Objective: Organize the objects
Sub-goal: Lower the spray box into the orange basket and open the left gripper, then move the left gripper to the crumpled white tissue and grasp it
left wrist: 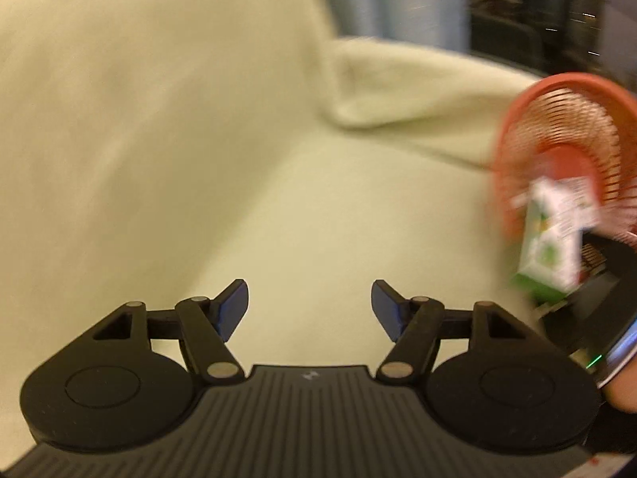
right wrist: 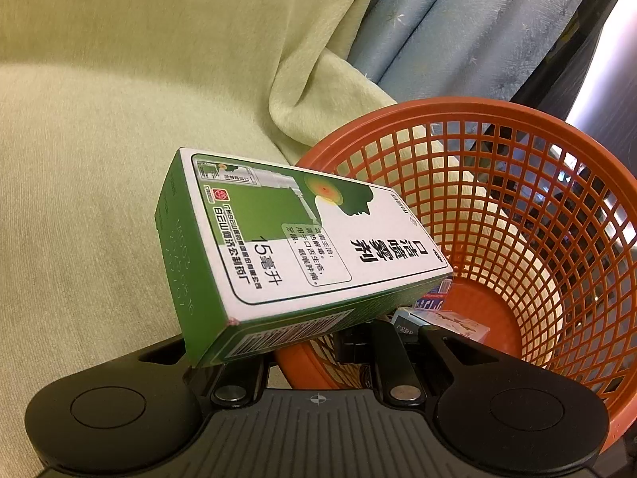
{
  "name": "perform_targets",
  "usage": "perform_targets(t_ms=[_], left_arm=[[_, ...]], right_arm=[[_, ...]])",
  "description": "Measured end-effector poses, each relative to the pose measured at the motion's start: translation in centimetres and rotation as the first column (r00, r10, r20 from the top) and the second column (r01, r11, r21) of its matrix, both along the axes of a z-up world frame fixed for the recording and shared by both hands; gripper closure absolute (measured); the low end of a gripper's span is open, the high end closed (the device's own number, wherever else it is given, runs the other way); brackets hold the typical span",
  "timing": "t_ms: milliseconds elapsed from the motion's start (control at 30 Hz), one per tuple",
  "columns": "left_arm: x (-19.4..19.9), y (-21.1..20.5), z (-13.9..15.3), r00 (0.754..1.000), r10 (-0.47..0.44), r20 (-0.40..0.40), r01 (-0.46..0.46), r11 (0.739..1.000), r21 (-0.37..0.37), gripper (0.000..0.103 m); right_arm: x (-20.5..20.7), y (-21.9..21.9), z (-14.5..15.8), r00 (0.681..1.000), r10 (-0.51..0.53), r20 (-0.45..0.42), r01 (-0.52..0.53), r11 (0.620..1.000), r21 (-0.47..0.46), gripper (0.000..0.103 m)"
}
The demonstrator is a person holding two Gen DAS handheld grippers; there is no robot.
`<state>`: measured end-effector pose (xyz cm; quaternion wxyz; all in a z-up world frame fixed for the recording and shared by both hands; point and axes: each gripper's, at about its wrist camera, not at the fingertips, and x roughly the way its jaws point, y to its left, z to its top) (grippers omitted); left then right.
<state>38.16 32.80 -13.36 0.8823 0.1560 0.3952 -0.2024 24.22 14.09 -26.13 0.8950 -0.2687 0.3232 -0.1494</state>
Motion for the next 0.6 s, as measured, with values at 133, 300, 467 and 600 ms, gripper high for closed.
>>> perform_targets(t_ms=[133, 300, 467, 600], left_arm=[[-0.3, 5.8, -2.0, 0.987, 0.161, -0.005, -0.160, 0.986, 0.035, 0.034], [-0.4, 11.1, -4.2, 0.949, 0.316, 0.008, -0.316, 0.946, 0.070, 0.034], [0.4, 14.0, -6.2, 0.918, 0.395, 0.030, -0.396, 0.912, 0.108, 0.034], [1.1, 15.1, -7.1, 0.896, 0.444, 0.031, -0.445, 0.891, 0.090, 0.034]], right_arm=[[0.2, 0.1, 0.1, 1.000, -0.002, -0.001, 0.002, 1.000, -0.001, 0.093], [0.3, 0.2, 0.0, 1.000, -0.004, -0.004, 0.004, 1.000, -0.004, 0.093], [0.2, 0.2, 0.0, 1.000, -0.004, -0.006, 0.004, 1.000, -0.007, 0.093], [0.2, 0.2, 0.0, 1.000, -0.004, -0.007, 0.004, 1.000, -0.009, 0.093]])
